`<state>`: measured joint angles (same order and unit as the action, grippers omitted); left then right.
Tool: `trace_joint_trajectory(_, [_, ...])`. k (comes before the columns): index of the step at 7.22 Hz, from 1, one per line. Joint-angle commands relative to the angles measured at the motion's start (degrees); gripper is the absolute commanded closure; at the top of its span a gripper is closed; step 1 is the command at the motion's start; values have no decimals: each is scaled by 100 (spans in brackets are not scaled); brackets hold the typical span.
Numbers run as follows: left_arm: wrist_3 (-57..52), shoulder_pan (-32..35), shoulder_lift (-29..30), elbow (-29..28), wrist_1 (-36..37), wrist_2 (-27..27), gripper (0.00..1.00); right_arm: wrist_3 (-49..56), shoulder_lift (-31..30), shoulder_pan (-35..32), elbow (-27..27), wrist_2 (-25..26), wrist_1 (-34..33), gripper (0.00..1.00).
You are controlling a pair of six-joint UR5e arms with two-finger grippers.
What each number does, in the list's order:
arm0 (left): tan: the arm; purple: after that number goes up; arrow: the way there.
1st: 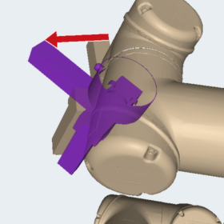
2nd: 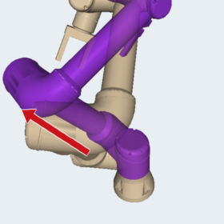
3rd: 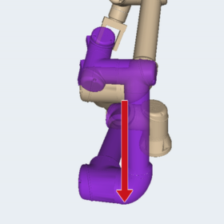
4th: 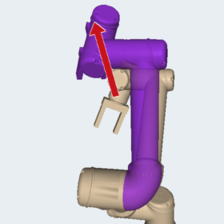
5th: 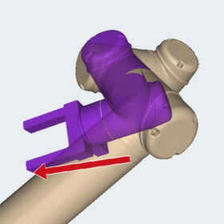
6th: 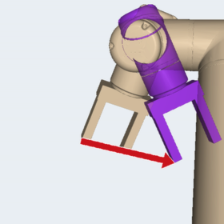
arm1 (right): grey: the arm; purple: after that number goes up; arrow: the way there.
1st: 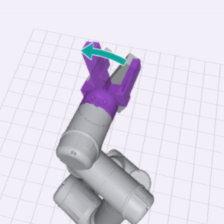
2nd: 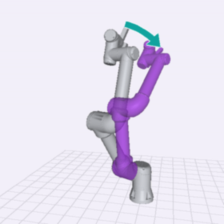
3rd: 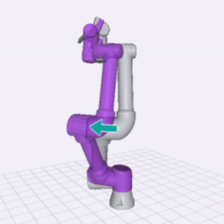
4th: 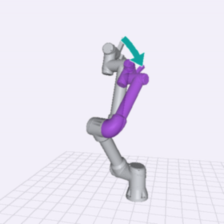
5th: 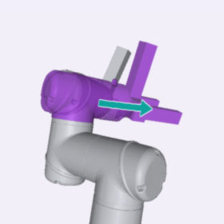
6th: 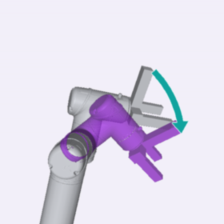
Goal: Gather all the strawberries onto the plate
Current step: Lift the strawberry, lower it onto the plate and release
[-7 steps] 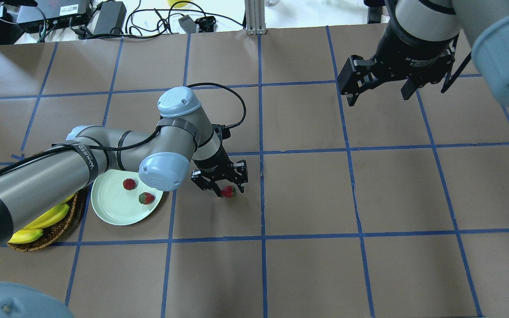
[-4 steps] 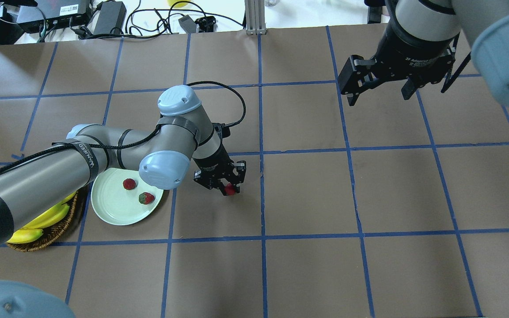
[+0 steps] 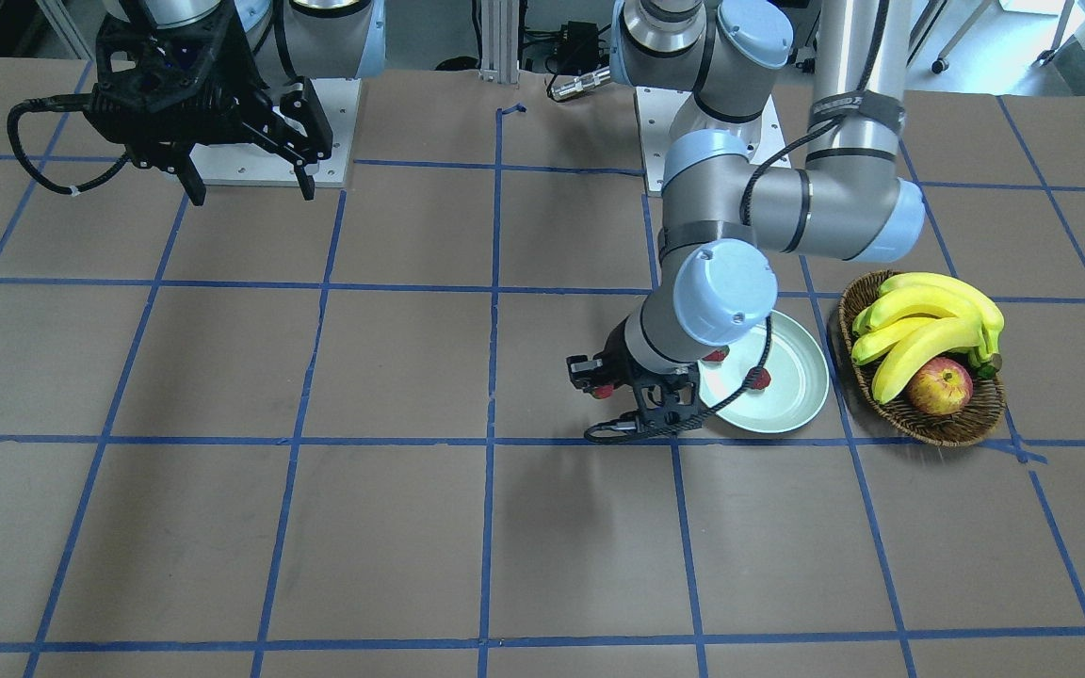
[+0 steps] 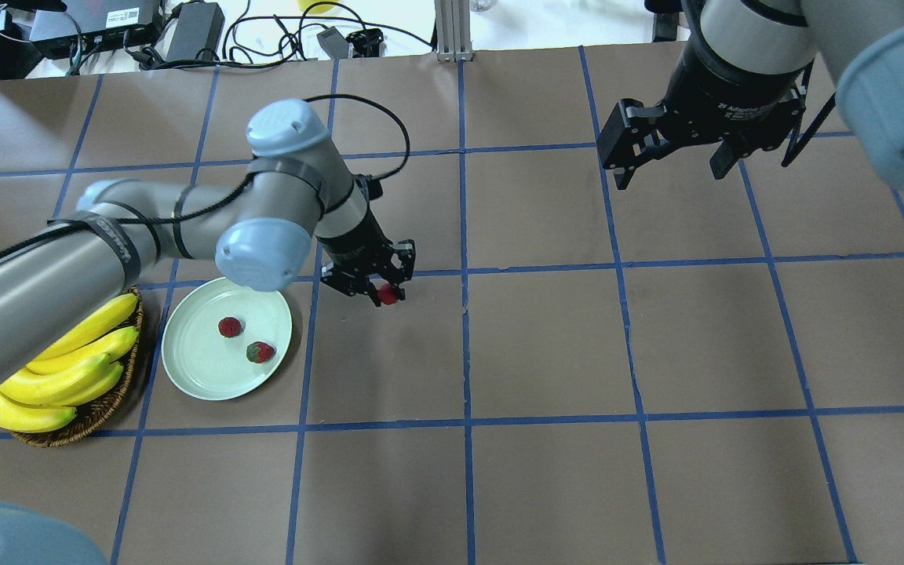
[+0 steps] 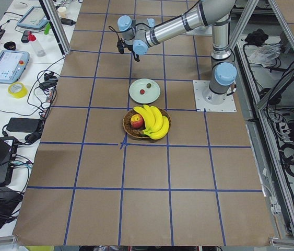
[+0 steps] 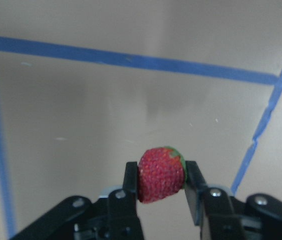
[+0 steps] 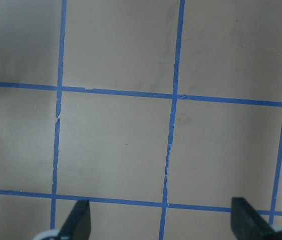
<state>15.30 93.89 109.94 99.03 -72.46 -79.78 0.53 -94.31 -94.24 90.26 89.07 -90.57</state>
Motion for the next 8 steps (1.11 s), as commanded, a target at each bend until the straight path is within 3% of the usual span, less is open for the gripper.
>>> trace_joint_trajectory(1, [-890,-668,-112,-516,-743,-911,100,0,0,2,0,-4,4,0])
trace_joint_trajectory(4, [-2149,-1389,-245,193,-1051,-1354,100,0,0,2,0,-4,4,0])
trace_joint_trajectory(7, [-2330,-1514,-271,688,-990,-1347,100,0,0,2,0,-4,4,0])
trace_joint_trajectory(8, [-2269,-1505,-280,688,-990,-1347,22,0,0,-7,0,-4,4,0])
